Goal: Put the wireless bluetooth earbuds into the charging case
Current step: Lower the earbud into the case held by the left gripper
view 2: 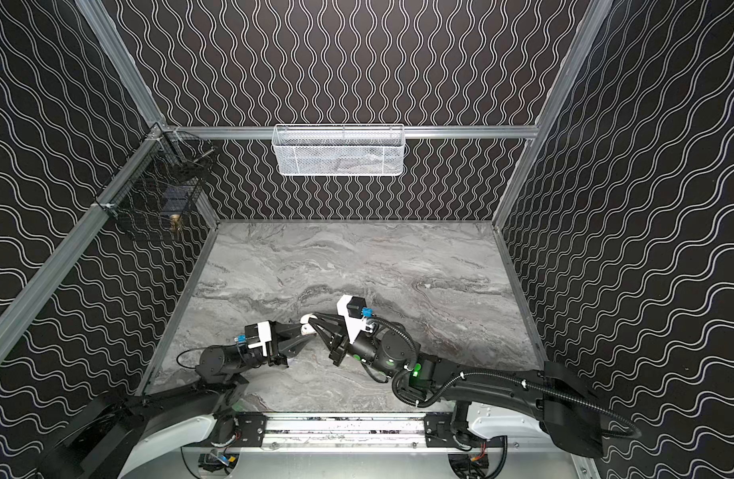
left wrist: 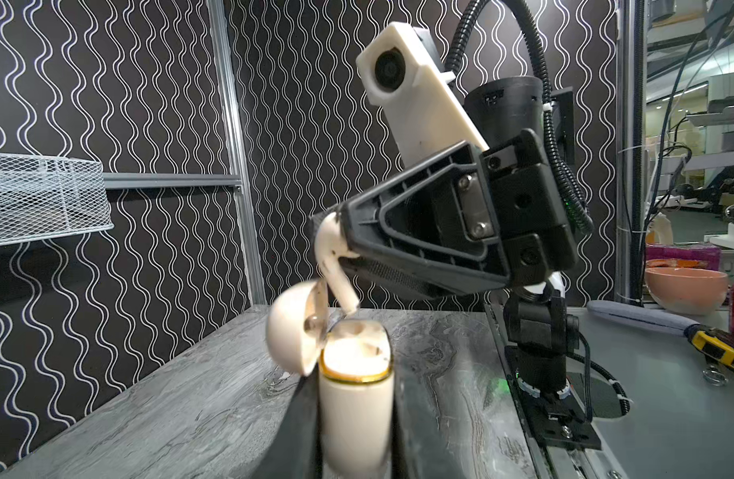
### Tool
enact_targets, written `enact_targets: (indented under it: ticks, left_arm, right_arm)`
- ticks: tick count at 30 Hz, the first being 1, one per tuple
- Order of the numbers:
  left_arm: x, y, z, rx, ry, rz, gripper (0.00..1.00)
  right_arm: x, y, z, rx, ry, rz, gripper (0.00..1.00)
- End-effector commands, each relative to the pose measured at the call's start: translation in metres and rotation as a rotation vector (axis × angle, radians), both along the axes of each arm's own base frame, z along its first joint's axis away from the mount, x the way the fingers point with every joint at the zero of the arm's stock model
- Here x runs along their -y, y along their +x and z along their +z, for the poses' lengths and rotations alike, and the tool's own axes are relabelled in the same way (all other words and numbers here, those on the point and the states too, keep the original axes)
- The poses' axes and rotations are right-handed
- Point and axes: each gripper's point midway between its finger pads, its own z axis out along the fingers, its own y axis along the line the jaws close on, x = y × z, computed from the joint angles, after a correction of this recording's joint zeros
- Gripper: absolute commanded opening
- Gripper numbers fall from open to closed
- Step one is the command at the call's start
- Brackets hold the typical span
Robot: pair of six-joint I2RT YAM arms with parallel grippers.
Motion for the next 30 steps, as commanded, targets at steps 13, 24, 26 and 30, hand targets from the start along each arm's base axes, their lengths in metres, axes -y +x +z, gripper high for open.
enact_targets:
  ticks: [13,24,26,30]
  left_arm:
    - [-0.004,0.0,0.008,0.019,-0.023,0.024,0.0]
    - [-0.005,0.002,0.008,0.009,-0.031,0.032,0.0]
    - [-0.005,0.001,0.008,0.007,-0.03,0.03,0.0]
    - [-0.004,0.002,0.008,0.004,-0.024,0.031,0.0]
  right_arm:
    - [-0.015,0.0,-0.001,0.034,0.013,-0.006,0.1]
    - [-0.016,-0.001,-0.015,0.047,-0.017,-0.014,0.07]
    - [-0.013,-0.002,-0.019,0.044,-0.015,-0.018,0.07]
    - [-0.011,-0.006,-0.023,0.05,-0.011,-0.001,0.07]
